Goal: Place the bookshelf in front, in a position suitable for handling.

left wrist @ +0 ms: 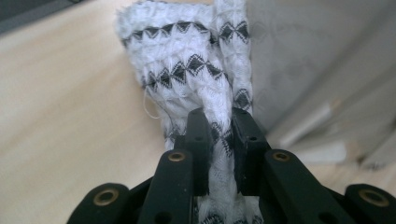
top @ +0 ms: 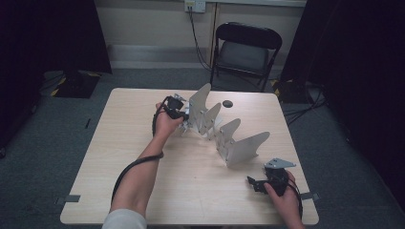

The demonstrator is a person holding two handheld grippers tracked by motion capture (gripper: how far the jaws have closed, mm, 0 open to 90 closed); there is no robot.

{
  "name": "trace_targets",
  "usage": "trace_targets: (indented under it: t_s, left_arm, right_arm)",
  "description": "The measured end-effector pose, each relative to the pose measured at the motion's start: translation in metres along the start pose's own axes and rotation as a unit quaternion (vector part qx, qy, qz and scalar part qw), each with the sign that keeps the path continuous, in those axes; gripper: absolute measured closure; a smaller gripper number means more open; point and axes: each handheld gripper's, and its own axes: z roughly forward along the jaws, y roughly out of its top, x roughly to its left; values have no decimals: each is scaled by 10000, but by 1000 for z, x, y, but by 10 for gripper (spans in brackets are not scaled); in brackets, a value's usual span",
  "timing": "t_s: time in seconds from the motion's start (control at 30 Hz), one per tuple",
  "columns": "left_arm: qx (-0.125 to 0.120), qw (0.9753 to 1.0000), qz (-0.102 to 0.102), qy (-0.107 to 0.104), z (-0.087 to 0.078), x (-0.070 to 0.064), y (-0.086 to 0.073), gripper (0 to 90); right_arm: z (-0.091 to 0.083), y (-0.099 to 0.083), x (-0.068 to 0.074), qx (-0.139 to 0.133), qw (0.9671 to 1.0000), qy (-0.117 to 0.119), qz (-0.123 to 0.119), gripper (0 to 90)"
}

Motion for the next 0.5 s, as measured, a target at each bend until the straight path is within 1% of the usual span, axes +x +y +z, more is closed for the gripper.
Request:
trace_targets:
  t_s: [0.03, 0.07, 0.1, 0.13, 0.17, 0.2, 0.23, 0.3, 0.33, 0.37, 0.4, 0.47, 0.5]
  left_arm:
    - [25, 10000, -17, -8, 0, -1, -5, 793]
    - [9, 10000, -80, -15, 0, -2, -10, 793]
    - [9, 10000, -80, -15, 0, -2, -10, 793]
    - [74, 9999, -98, 1, -2, -3, -17, 793]
    - [74, 9999, -98, 1, -2, -3, -17, 792]
    - [61, 9998, -196, -6, -5, -5, -24, 792]
    - [73, 9998, -204, -2, -7, -6, -27, 790]
    - [-11, 9996, -288, -9, -10, -10, -33, 789]
    - [50, 9997, -245, -17, -12, -11, -35, 788]
    - [50, 9997, -245, -17, -12, -11, -35, 788]
    - [9, 9994, -346, -30, -15, -14, -40, 787]
    - [23, 9995, -327, -32, -17, -16, -42, 787]
    - [15, 9993, -381, -26, -21, -20, -47, 787]
  right_arm:
    - [0, 0, 0, -1, 10000, -2, 5, 106]
    - [0, 0, 0, 0, 10000, 0, -1, 106]
    - [0, 0, 0, 0, 10000, 0, 0, 106]
    - [0, 0, 0, -1, 10000, -3, 4, 106]
    - [0, 0, 0, 0, 10000, -1, 0, 106]
    - [0, 0, 0, 0, 10000, 0, 0, 106]
    - [0, 0, 0, 0, 10000, 0, 0, 106]
    - [0, 0, 0, 1, 10000, 0, -1, 106]
    - [0, 0, 0, 1, 10000, 0, -1, 106]
    - [0, 0, 0, 1, 10000, 0, 0, 106]
    - [0, 0, 0, 1, 10000, 0, -1, 106]
    - [0, 0, 0, 1, 10000, 0, 0, 106]
    - [0, 0, 0, 2, 10000, 0, 1, 106]
